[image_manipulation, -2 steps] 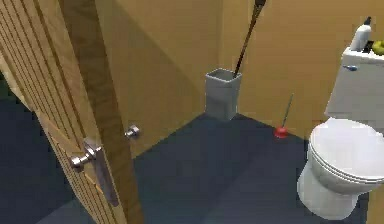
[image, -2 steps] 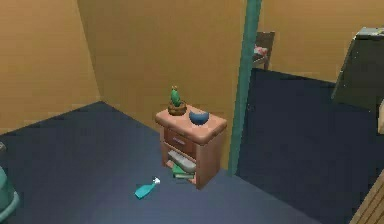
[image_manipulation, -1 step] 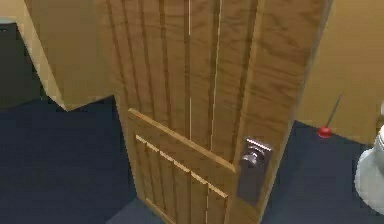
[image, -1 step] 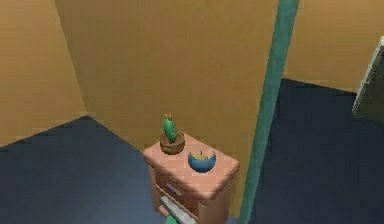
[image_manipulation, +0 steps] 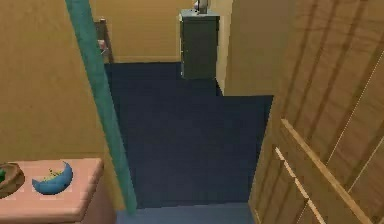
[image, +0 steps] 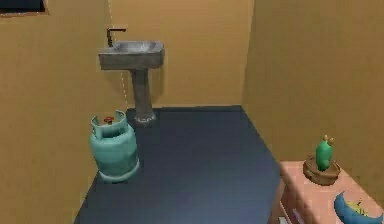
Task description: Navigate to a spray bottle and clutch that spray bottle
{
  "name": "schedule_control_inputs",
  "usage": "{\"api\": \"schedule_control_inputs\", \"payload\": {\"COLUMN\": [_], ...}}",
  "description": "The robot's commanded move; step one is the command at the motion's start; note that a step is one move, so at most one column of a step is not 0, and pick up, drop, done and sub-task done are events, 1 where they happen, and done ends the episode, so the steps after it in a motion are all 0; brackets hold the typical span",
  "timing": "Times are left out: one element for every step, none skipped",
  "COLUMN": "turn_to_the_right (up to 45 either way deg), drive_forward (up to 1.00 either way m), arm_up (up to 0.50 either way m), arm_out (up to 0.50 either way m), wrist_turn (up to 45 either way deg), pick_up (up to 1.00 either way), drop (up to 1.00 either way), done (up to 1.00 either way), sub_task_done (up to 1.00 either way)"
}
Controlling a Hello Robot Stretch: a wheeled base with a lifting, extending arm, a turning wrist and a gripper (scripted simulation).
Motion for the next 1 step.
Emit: {"api": "schedule_control_inputs", "payload": {"turn_to_the_right": [-45.0], "drive_forward": [0.00], "arm_up": [0.00], "arm_out": [0.00], "wrist_turn": [0.0], "pick_up": [0.00], "drop": [0.00], "done": [0.00], "sub_task_done": [0.00]}}
